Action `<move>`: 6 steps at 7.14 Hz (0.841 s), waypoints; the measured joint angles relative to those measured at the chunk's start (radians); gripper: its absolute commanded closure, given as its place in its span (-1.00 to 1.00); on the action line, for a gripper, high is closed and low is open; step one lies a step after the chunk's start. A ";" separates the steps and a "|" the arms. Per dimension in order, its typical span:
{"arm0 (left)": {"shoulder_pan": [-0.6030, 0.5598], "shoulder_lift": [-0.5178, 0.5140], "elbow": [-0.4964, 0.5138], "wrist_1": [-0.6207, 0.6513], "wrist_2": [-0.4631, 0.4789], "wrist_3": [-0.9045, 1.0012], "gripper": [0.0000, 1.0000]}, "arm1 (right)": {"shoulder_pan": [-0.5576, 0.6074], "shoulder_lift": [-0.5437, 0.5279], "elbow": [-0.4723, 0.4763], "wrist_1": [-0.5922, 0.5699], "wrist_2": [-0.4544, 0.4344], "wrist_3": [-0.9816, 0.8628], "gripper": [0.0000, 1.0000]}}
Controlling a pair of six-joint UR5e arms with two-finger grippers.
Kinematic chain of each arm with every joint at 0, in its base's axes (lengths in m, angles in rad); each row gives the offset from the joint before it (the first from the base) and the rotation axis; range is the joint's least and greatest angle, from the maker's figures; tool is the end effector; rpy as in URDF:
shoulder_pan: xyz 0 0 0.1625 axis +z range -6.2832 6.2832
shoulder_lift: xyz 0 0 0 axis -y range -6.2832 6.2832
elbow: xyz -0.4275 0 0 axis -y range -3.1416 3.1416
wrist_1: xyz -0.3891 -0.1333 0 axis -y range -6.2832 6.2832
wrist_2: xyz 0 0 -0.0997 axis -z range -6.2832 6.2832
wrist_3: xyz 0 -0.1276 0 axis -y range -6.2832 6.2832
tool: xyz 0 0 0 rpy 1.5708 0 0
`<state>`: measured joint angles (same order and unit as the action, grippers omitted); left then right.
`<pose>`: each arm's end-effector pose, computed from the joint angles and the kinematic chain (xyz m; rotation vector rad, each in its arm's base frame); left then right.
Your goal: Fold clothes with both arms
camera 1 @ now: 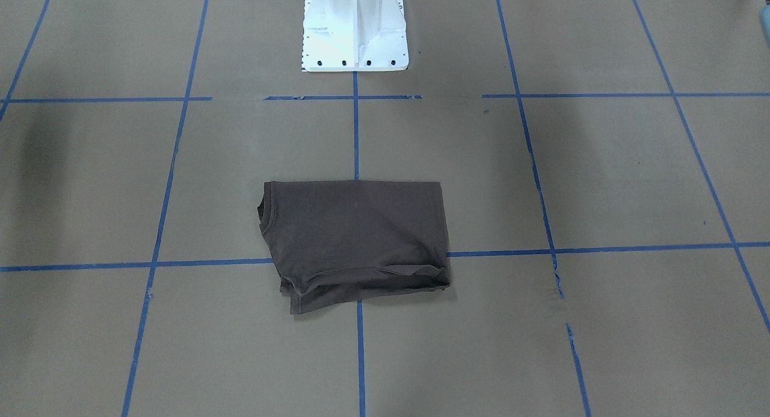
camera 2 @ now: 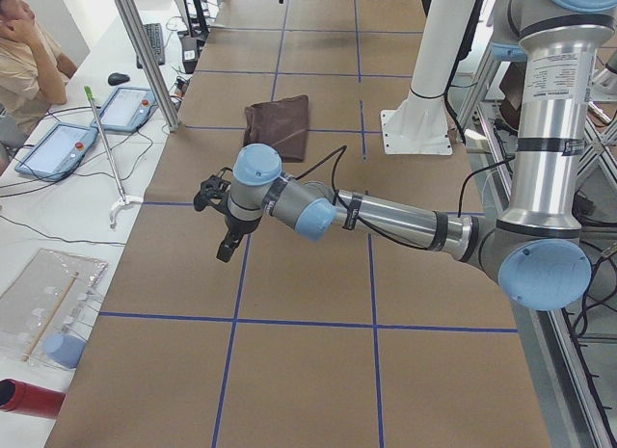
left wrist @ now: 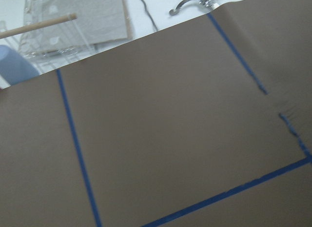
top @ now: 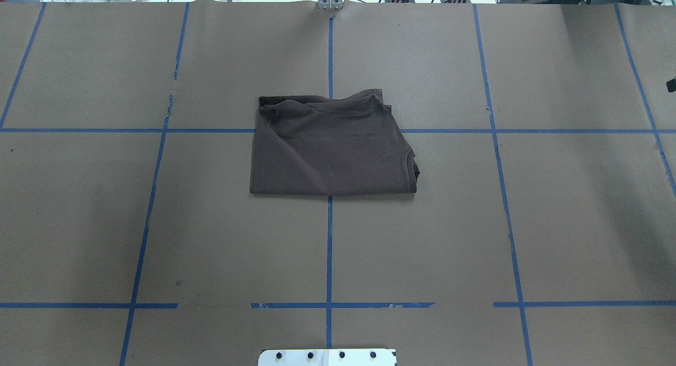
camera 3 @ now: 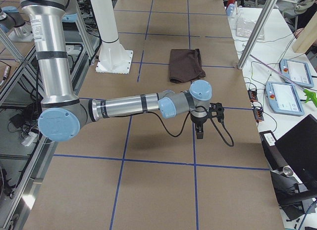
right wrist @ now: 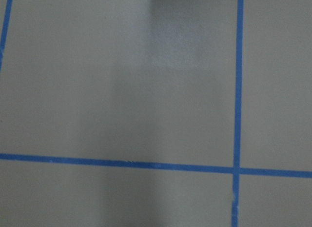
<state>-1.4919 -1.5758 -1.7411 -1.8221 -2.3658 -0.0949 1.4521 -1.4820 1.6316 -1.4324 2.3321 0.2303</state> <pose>-0.0016 -0.5147 0.5622 0.3342 0.8146 0.1546 -0.0195 -0.5460 0.5906 0.1384 -0.7916 -0.0041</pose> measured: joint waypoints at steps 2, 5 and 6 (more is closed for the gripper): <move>-0.014 0.092 0.016 0.080 -0.028 0.026 -1.00 | -0.002 -0.068 0.008 -0.067 0.009 -0.106 -1.00; 0.012 0.131 0.050 0.053 0.017 0.032 -1.00 | -0.044 -0.100 -0.027 -0.072 0.002 -0.115 -1.00; 0.025 0.132 0.049 0.052 0.017 0.033 -1.00 | -0.046 -0.106 -0.032 -0.071 0.013 -0.117 -1.00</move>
<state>-1.4665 -1.4440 -1.6923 -1.7697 -2.3486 -0.0622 1.4060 -1.5876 1.5997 -1.5032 2.3447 0.1132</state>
